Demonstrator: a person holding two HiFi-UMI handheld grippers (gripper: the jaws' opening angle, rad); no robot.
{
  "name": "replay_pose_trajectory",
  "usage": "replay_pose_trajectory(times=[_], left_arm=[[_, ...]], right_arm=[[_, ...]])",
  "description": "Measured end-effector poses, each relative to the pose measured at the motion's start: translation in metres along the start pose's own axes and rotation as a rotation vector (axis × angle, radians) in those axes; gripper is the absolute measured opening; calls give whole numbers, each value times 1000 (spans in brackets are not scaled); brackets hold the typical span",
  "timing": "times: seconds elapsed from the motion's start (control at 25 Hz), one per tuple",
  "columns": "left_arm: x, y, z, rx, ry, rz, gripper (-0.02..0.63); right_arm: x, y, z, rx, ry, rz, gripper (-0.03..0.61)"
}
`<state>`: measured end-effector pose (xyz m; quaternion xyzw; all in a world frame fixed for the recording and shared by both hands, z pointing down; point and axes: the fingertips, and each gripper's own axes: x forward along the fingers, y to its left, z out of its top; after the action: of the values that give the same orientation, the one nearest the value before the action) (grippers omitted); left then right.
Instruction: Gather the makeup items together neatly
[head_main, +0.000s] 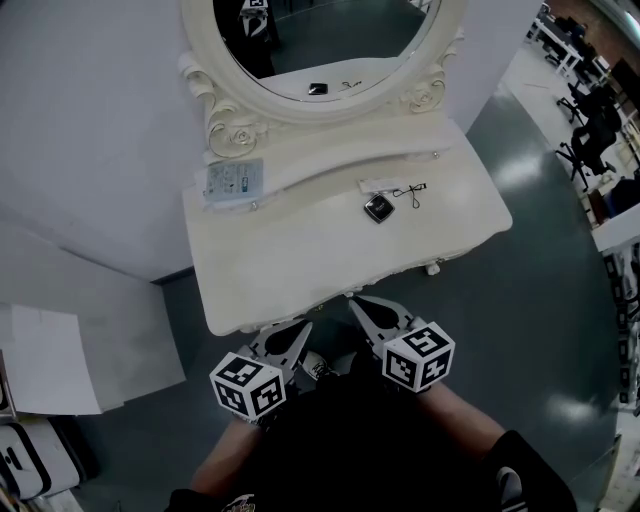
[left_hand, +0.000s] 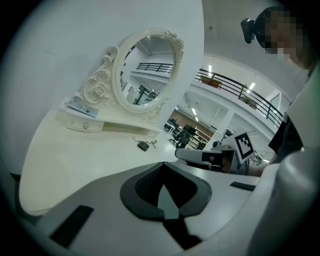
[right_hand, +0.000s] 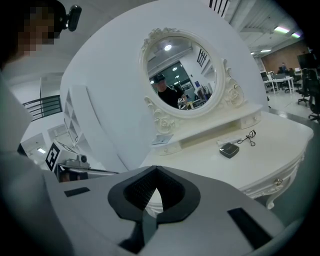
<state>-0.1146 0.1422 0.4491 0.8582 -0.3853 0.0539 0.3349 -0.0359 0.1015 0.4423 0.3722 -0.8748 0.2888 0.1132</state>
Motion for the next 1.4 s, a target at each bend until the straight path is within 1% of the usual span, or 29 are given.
replay_pose_trajectory(times=[0.44,0.68,1.0,1.4], left_arm=[[37,-6,22,-3,-22,10,8],[62,-8,27,-11,-10,5,8],[92,1,30,-38,17,44,8],[115,13,40,-49,19,84,8]], right_arm=[[-4,-41,26,-25,2,-19,29],[-7,-73,37,-16,2,-42,29],[2,-110,42,-1,31,-44,29],[25,-151,49,-2,75,-50,32]])
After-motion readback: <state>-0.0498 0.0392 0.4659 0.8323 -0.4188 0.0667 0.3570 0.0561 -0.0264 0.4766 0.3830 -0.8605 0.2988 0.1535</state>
